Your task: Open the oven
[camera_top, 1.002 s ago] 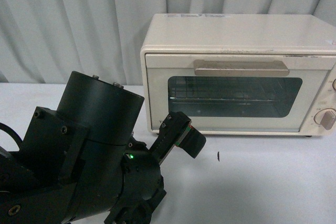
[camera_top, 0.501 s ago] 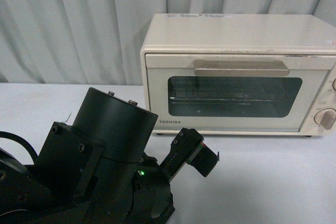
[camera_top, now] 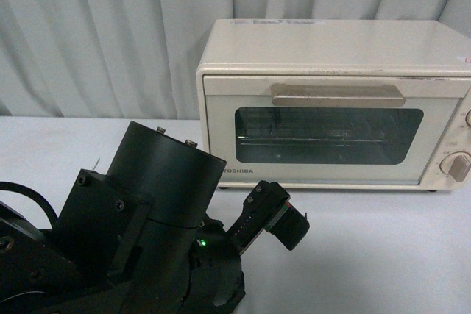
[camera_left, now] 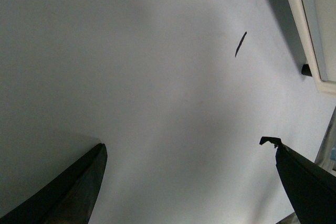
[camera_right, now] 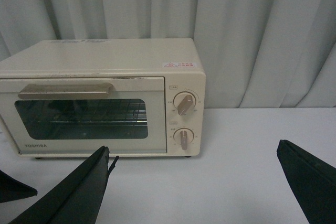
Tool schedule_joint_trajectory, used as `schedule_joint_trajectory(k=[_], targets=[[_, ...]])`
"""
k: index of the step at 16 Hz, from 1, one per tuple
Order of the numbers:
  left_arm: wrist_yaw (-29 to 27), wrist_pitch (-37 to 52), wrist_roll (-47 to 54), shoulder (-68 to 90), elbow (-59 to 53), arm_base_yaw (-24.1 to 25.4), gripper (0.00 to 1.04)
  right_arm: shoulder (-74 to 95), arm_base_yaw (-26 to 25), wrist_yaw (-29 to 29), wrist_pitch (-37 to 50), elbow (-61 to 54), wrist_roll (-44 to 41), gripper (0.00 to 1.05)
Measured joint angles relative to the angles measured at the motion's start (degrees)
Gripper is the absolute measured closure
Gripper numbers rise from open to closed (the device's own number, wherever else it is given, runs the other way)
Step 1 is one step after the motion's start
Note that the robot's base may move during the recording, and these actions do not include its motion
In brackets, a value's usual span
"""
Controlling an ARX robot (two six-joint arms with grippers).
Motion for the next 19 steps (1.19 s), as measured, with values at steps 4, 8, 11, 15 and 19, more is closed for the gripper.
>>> schedule_joint_trajectory(k=[4,8,11,15,19], targets=[[0.00,0.00,0.00,0.00,0.00,0.00,0.07,1.62,2.34,6.47,4.52,-0.02,-3.72,0.06],[-0.13,0.00,0.02,0.00,0.02,-0.09,0.07,32.35,2.56,15.15,35.34,3.23,-27.91,0.06],[-0.09,-0.02,0.02,0.00,0.04,-0.09,0.07,56.48,1.42,7.10,52.81,15.26,-38.77,0.06],[-0.09,-0.02,0.02,0.00,0.04,-0.09,0.07,76.87,2.14,-0.87,50.36,30.01,-52.63,0.06],[-0.07,0.00,0.02,0.00,0.07,-0.09,0.07,84.50,6.62,-6.29,43.71,40.81,-70.27,0.11]])
